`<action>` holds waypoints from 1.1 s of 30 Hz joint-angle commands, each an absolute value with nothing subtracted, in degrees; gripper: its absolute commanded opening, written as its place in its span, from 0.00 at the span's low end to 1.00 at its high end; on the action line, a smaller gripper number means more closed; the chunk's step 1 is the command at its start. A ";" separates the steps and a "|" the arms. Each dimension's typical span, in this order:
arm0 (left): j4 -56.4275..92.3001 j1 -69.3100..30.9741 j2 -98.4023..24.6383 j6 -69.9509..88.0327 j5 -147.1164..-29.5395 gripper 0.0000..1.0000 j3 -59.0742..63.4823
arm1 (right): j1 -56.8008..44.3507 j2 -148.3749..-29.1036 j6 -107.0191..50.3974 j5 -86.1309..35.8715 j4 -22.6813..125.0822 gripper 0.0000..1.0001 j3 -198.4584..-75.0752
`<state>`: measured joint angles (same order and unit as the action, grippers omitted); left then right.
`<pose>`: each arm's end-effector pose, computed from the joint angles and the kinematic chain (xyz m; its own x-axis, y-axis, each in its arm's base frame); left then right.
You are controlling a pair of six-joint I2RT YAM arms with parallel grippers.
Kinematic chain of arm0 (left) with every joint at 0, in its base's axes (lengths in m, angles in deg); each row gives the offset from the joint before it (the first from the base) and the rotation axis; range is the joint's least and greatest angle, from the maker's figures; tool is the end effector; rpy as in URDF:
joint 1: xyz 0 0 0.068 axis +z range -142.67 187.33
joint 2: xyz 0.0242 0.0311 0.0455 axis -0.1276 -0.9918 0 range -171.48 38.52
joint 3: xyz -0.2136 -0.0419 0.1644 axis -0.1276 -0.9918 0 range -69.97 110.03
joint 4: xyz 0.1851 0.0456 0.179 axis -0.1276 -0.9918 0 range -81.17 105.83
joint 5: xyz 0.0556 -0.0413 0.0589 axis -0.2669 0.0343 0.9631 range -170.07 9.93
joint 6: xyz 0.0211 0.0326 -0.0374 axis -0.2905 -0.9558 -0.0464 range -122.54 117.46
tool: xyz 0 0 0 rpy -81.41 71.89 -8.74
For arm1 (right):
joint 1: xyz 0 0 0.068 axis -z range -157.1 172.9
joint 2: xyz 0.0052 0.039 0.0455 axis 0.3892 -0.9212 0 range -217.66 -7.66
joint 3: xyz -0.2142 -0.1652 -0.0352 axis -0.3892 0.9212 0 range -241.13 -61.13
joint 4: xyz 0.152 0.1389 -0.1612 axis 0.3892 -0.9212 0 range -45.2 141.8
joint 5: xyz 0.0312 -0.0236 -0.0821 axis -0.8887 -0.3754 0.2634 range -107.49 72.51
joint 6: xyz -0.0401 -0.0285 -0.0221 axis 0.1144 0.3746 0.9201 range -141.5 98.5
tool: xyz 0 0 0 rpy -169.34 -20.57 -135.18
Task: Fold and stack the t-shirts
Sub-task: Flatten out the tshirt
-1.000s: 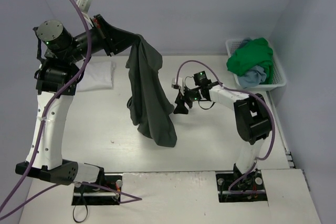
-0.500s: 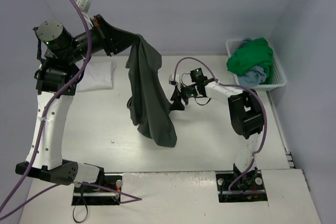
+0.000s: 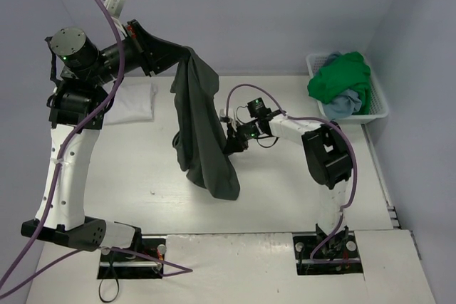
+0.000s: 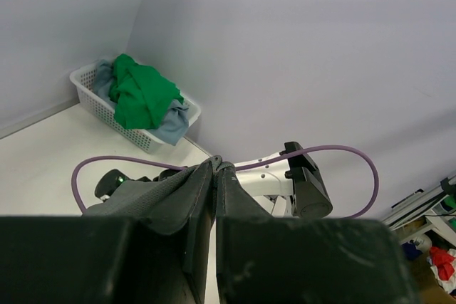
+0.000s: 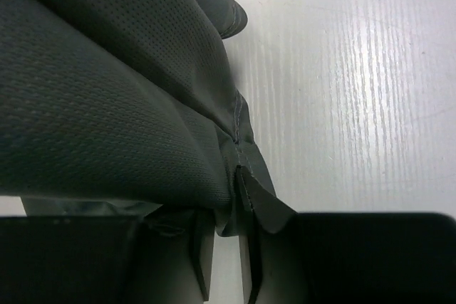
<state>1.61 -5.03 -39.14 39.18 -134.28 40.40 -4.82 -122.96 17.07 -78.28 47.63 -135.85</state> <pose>0.2160 -0.0767 0.5842 -0.3522 -0.3211 -0.8791 0.8605 0.2583 -0.4391 0.3598 0.2242 0.1740 -0.0037 -0.3456 -0.9384 -0.9951 -0.0919 0.0377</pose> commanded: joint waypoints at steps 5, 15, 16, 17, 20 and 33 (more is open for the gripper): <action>3.63 -4.36 -37.68 36.14 -135.00 0.00 42.10 | -2.68 -119.11 14.37 -70.86 48.54 0.06 -137.16; -7.45 -3.30 -37.15 22.87 -130.35 0.00 47.80 | 9.52 -96.09 10.76 -51.68 47.40 0.05 -141.90; -8.42 -3.13 -37.24 21.12 -129.73 0.00 48.42 | 10.41 -94.77 10.32 -51.16 47.40 0.05 -143.21; -9.38 -2.61 -37.32 19.80 -128.85 0.00 49.12 | 11.29 -92.58 9.80 -50.54 47.40 0.05 -143.66; -11.15 -1.03 -37.41 16.45 -126.39 0.00 52.46 | 12.80 -90.80 10.92 -52.12 44.08 0.05 -144.45; -7.05 4.15 -35.31 15.91 -123.91 0.00 48.97 | 14.64 -82.98 15.41 -49.15 36.16 0.05 -141.36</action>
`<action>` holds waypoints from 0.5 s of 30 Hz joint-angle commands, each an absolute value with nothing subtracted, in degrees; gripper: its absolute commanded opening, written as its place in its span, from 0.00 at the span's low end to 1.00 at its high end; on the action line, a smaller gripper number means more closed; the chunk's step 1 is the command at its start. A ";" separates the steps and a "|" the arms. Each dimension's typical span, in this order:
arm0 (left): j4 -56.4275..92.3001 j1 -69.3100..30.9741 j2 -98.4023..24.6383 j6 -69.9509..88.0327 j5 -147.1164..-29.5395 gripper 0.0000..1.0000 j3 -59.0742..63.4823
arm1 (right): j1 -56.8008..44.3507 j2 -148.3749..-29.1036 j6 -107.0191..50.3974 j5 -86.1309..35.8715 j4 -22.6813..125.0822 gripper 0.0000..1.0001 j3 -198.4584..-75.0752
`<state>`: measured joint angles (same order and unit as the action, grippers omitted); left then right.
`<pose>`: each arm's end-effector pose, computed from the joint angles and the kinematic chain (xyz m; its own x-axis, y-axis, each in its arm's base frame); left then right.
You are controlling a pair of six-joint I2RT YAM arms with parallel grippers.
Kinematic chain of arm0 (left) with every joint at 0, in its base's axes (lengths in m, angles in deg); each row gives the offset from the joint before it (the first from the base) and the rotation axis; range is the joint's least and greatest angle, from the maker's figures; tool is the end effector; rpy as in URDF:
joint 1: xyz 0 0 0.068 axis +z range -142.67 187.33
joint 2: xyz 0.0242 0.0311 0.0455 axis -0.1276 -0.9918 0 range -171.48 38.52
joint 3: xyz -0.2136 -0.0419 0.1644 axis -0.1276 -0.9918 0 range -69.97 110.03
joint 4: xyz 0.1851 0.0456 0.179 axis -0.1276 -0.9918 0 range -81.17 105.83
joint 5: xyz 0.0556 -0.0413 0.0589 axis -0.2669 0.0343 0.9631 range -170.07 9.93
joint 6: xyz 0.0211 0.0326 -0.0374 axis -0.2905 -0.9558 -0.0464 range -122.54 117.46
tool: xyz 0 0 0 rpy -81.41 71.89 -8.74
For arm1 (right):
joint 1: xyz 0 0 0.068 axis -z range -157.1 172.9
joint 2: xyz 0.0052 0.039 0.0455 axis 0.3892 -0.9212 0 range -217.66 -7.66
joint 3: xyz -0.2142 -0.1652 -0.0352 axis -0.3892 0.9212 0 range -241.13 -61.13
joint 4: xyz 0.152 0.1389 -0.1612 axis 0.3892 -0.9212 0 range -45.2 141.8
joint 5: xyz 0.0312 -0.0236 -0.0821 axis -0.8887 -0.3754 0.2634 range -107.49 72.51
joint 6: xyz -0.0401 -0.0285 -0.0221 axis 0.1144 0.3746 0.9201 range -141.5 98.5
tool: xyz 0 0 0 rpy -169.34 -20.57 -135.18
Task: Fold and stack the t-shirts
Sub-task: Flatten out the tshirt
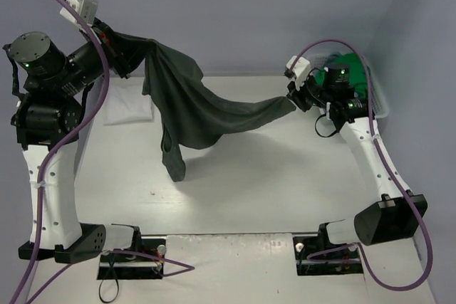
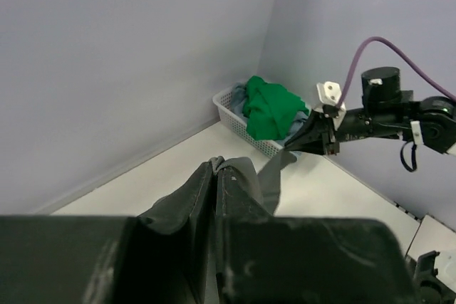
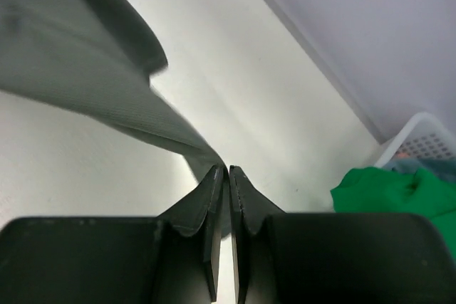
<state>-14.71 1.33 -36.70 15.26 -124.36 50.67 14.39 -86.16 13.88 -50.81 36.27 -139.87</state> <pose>0.1746 -0.0432 0.6108 0.0150 -0.2214 -0.9751 0.7884 0.6024 -0.1247 0.3059 0.0656 0.4058 0.1623 -0.4649 -0.8704 -0.6792 0.5872 -0.4403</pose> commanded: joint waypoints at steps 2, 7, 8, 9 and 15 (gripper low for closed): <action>-7.54 3.29 -36.09 17.41 -127.68 0.00 48.41 | 17.08 -81.06 14.90 -49.12 37.46 0.05 -141.64; -8.08 6.89 -35.31 15.30 -123.65 0.00 53.17 | 22.01 -77.12 13.32 -51.59 36.83 0.05 -143.68; -8.60 6.89 -35.48 15.91 -124.27 0.00 55.26 | 25.16 -76.31 11.66 -52.63 39.03 0.06 -143.66; -8.60 6.89 -35.48 15.92 -124.28 0.00 56.15 | 26.06 -76.30 11.64 -54.04 38.44 0.06 -144.18; -6.41 6.89 -36.62 24.33 -129.28 0.00 56.61 | 23.97 -76.65 10.68 -67.92 30.18 0.13 -141.74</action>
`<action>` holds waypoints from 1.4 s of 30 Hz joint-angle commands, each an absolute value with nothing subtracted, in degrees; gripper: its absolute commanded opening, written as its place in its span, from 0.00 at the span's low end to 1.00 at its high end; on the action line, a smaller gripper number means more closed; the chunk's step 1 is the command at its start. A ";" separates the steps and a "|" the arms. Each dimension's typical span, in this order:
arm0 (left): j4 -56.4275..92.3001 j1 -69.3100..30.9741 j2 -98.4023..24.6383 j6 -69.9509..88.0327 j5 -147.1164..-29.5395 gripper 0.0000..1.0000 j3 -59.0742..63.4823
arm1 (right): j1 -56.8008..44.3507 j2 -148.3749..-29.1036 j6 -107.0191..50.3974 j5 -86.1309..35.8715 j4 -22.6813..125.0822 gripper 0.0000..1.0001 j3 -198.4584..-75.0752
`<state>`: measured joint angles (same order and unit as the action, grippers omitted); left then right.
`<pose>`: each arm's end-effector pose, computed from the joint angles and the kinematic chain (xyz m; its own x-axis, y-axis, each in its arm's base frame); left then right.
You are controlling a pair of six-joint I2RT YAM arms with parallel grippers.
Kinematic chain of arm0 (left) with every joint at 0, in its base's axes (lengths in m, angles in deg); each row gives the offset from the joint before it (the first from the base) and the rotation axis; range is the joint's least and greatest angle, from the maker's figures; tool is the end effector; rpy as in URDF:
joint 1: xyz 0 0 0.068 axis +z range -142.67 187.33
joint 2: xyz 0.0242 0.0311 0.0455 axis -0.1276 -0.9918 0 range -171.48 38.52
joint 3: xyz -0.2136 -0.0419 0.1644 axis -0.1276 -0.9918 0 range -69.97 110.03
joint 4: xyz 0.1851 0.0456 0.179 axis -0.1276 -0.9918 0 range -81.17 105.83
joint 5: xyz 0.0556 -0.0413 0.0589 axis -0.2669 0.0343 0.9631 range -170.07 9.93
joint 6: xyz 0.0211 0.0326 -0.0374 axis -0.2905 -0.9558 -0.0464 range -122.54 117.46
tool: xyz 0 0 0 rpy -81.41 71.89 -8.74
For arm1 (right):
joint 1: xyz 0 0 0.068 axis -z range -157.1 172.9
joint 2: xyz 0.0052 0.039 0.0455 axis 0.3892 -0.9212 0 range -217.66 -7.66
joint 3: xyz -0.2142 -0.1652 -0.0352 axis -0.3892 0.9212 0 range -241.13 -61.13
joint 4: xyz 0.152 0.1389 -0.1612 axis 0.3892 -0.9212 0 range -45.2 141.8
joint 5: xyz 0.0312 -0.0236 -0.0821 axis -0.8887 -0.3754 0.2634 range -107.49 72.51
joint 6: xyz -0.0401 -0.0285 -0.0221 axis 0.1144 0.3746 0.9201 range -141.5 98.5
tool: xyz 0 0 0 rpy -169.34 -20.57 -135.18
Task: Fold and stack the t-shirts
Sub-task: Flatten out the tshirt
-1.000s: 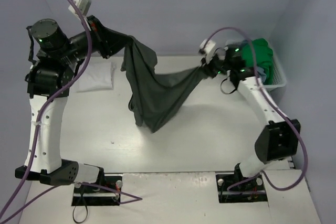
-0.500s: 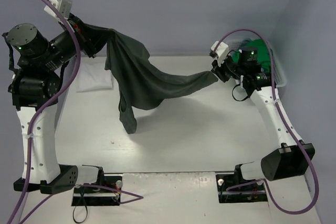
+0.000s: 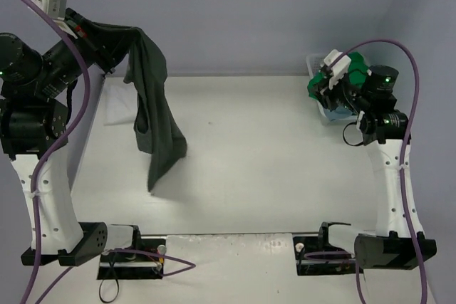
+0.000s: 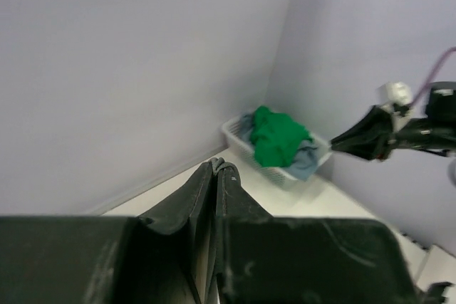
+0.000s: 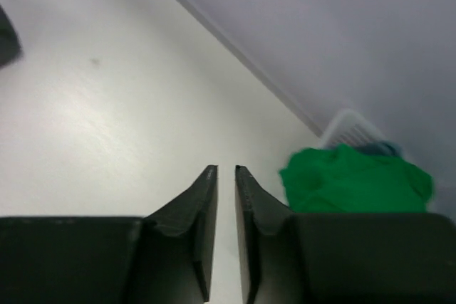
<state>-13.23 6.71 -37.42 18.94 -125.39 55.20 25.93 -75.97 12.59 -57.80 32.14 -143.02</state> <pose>0.1633 -0.0269 0.6284 0.0736 -0.2581 -0.9633 0.7544 0.6461 -0.1155 0.2480 0.0100 0.4639 0.2498 -0.4412 -0.8620 -0.5580 0.6619 -0.5005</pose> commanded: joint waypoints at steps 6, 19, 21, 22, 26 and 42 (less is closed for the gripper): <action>-4.82 6.89 -38.11 28.13 -133.94 0.00 54.31 | 4.21 -82.86 10.67 -67.06 32.81 0.45 -131.01; -3.59 6.89 -44.44 31.65 -133.33 0.00 60.37 | -19.02 -100.29 3.03 -66.36 46.69 0.44 -131.01; -2.63 6.80 -45.41 32.70 -133.33 0.00 61.16 | -20.33 -100.91 2.94 -65.57 47.83 0.44 -130.83; -2.45 6.80 -45.76 32.88 -133.33 0.00 61.43 | -20.51 -101.08 2.94 -65.30 48.97 0.44 -130.74; -1.05 6.80 -46.20 34.11 -133.50 0.00 62.22 | -20.60 -102.31 3.37 -64.16 51.00 0.44 -131.18; -1.13 6.80 -45.85 34.20 -134.82 0.00 63.72 | -18.59 -107.41 5.05 -59.76 56.28 0.46 -132.94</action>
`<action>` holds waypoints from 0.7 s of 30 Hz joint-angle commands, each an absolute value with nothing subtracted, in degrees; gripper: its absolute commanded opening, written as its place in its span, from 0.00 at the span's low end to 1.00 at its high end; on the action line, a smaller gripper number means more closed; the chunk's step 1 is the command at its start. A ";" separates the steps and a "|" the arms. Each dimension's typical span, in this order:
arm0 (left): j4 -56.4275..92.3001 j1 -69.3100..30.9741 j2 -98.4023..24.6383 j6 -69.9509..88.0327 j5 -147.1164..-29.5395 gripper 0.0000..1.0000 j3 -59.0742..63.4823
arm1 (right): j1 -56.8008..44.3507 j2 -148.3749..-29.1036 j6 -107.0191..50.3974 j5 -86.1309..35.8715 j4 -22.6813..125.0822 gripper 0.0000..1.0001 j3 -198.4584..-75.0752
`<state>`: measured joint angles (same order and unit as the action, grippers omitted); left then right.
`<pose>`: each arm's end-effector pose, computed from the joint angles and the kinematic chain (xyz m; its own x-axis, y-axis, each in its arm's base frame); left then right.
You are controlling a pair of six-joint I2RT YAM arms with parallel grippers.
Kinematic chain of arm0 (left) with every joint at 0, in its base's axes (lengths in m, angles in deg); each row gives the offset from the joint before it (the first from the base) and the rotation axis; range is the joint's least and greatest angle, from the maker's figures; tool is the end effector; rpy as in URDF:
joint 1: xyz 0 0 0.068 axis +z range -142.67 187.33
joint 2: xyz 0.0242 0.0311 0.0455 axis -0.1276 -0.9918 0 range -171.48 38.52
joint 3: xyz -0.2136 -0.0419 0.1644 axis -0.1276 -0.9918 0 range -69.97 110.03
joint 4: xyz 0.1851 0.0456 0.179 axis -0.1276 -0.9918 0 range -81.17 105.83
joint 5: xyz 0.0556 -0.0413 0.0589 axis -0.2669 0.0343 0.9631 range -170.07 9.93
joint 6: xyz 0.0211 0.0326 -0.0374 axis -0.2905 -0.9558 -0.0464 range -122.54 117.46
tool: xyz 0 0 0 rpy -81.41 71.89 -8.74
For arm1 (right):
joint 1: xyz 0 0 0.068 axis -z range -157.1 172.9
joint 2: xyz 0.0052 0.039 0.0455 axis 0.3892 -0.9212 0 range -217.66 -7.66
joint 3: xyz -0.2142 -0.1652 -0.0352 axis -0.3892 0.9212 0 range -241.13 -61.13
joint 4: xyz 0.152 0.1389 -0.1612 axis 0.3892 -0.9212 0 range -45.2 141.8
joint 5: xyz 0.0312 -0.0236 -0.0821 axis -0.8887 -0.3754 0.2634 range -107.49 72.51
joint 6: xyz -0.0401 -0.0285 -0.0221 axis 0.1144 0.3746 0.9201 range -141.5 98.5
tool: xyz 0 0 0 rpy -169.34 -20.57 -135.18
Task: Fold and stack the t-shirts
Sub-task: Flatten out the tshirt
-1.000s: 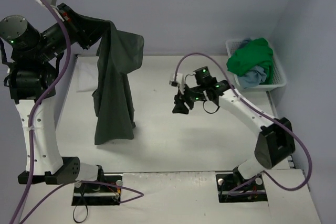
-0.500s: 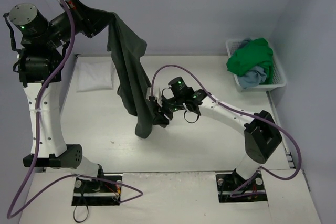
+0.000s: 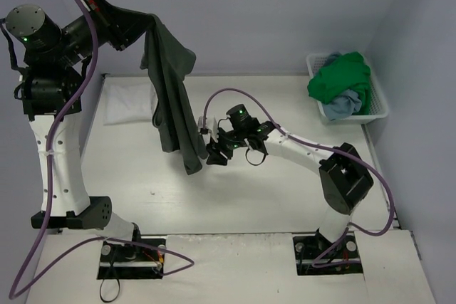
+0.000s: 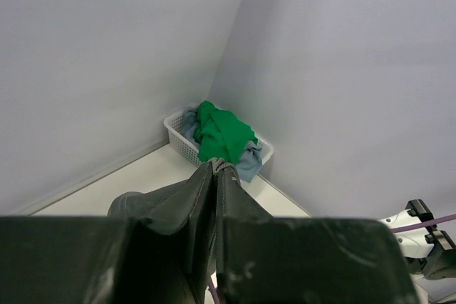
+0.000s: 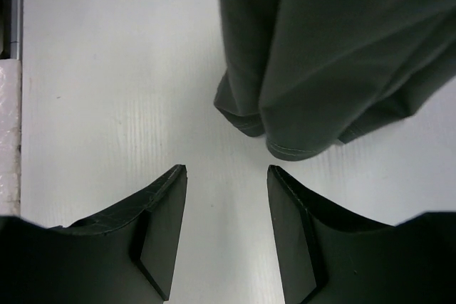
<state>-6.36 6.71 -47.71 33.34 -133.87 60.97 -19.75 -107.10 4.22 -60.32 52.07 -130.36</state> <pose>0.2222 -0.0310 0.6282 -0.1304 -0.3446 -0.9297 0.8336 0.4695 -0.2910 0.2718 0.2834 0.2524 0.0729 -0.3655 -0.9279 -0.9973 -0.0204 -0.0703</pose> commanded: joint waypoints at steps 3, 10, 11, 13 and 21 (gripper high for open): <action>-1.04 6.80 -45.68 34.29 -134.91 0.00 64.24 | -17.62 -108.55 5.48 -59.94 56.63 0.46 -134.78; -0.69 6.80 -45.32 35.08 -135.79 0.00 64.16 | -13.93 -114.17 5.57 -64.33 56.89 0.45 -140.84; -0.60 6.80 -45.15 35.25 -135.79 0.00 64.16 | -13.58 -115.84 5.40 -65.12 56.98 0.45 -142.33; -0.34 6.80 -45.06 35.43 -135.88 0.00 64.16 | -12.70 -117.60 4.70 -67.40 56.98 0.45 -144.09; 0.19 6.80 -45.41 35.87 -136.14 0.00 64.16 | -13.13 -120.86 2.85 -72.24 56.72 0.46 -146.13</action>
<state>-6.10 6.71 -47.28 34.50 -135.38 61.49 -12.12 -122.48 3.34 -68.01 54.34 -144.03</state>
